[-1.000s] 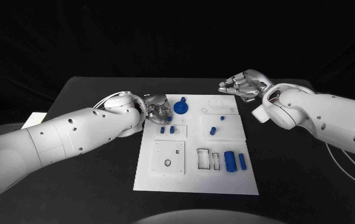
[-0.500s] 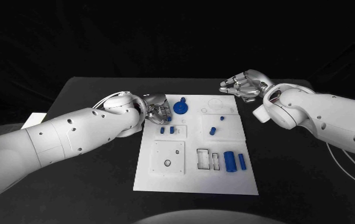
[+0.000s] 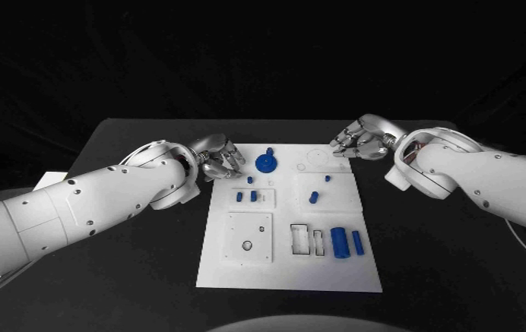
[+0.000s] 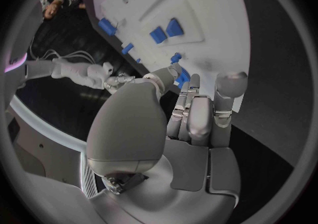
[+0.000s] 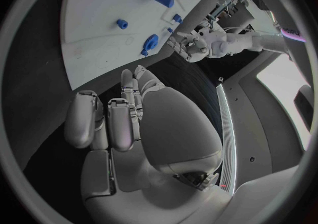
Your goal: Assemble the parts on the task board
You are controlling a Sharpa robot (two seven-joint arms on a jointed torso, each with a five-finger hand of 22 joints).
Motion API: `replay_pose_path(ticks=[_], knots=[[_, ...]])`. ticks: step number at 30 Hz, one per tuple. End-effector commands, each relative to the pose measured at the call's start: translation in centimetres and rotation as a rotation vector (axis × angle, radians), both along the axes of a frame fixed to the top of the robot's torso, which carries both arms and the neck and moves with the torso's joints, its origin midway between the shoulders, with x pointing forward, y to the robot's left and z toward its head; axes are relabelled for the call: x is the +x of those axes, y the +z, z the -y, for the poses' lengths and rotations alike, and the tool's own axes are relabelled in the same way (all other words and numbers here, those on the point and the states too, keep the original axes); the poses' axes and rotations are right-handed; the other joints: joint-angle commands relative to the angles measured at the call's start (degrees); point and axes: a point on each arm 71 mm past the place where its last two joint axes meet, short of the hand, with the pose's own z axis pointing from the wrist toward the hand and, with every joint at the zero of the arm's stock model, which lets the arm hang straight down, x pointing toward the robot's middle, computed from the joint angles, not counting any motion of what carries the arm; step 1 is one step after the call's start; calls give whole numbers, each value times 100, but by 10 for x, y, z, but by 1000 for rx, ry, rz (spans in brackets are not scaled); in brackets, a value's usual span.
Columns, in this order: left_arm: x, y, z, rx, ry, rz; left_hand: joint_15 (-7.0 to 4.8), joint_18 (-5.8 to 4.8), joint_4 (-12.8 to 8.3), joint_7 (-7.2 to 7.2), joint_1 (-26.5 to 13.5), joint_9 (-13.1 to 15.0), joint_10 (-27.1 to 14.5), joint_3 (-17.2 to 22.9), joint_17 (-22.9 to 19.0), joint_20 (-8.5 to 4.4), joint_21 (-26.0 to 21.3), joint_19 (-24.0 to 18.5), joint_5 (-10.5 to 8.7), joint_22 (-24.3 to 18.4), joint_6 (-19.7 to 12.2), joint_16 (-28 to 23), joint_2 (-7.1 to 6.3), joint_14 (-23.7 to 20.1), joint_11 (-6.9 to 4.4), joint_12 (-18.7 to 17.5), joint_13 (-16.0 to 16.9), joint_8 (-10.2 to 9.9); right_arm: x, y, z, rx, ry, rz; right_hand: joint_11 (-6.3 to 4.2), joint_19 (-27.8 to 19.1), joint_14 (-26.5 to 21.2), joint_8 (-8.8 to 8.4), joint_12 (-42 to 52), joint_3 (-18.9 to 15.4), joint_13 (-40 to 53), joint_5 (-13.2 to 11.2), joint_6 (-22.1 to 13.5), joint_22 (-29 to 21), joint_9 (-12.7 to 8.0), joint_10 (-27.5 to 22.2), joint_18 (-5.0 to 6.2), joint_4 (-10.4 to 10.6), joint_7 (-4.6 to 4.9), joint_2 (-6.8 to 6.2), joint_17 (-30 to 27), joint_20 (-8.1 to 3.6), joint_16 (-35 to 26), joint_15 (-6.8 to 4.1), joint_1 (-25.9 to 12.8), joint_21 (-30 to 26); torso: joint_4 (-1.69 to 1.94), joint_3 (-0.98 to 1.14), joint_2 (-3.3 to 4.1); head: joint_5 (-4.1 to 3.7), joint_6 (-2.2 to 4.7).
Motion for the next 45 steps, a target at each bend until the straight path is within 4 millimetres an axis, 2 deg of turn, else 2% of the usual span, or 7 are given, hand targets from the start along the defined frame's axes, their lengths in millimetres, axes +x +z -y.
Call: replay_pose_path(ticks=[1,5,8,15,22,25,45], knots=[[-3,16,-4,-501,129,-76,5,164,-18,3,23,-3,21,87,-472,-2,-547,-201,118,-426,71,-274,46,-193,2,46,1,50,-8,-2,-2,-219,65,77,5,32,267,-58,-97,52,-133,-50,-43,6,-11,37,24,1,8,-95,5,39,-33,43,-28,-28,-3,-12,6,-42,38],[-11,22,-15,-795,225,-156,4,271,16,-12,-38,-5,41,133,-969,4,-1247,-482,127,-957,193,-585,95,-434,-10,137,7,103,-18,-2,-8,-317,104,147,25,45,275,-94,-236,143,-336,-111,-24,17,-14,36,22,-4,12,-171,22,56,-22,59,-43,-23,-23,-21,1,-129,43],[-16,20,-24,-1006,330,-265,0,313,127,-34,-181,-10,124,92,-1200,6,-1544,-620,117,-1174,235,-717,196,-569,-43,267,42,126,-25,-4,-16,-389,142,194,37,48,273,-143,-338,215,-495,-245,-57,8,-25,18,24,-9,5,-224,9,72,-33,73,-41,-30,-30,-19,-2,-132,77],[-21,17,-41,-1219,438,-358,-21,325,318,-73,-540,-11,146,-335,-1393,-1,-1763,-713,99,-1337,213,-778,261,-687,-79,593,157,197,-34,-11,-32,-504,202,226,78,51,274,-166,-560,504,-961,-551,-95,-36,-31,52,29,-7,28,-315,-63,117,-78,109,-16,-64,-15,-35,-3,-199,103],[-26,18,-40,-1256,425,-382,-20,324,308,-79,-539,-9,74,-462,-1456,-1,-1820,-766,103,-1385,213,-788,313,-728,-82,707,196,240,-35,-18,-40,-553,226,216,71,56,273,-170,-682,760,-1272,-598,-57,-56,-30,112,33,-13,17,-389,-115,117,-107,103,-27,-83,-9,-41,6,-194,103],[-28,18,-40,-1260,419,-388,-20,324,294,-77,-523,-13,49,-486,-1482,-1,-1829,-772,106,-1395,197,-795,321,-742,-81,733,204,243,-34,-20,-43,-565,231,212,73,57,273,-172,-713,837,-1353,-608,-54,-59,-31,122,34,-14,21,-407,-123,115,-111,104,-38,-86,-17,-34,10,-192,97],[-31,19,-38,-1246,398,-398,-5,321,229,-56,-443,-23,-80,-570,-1627,9,-1870,-804,116,-1441,120,-849,357,-828,-63,849,235,252,-32,-39,-58,-584,273,161,58,68,275,-141,-778,1395,-1713,-721,108,-67,-10,330,35,-51,13,-395,-151,109,-117,91,-104,-99,-18,-22,13,-155,46]])
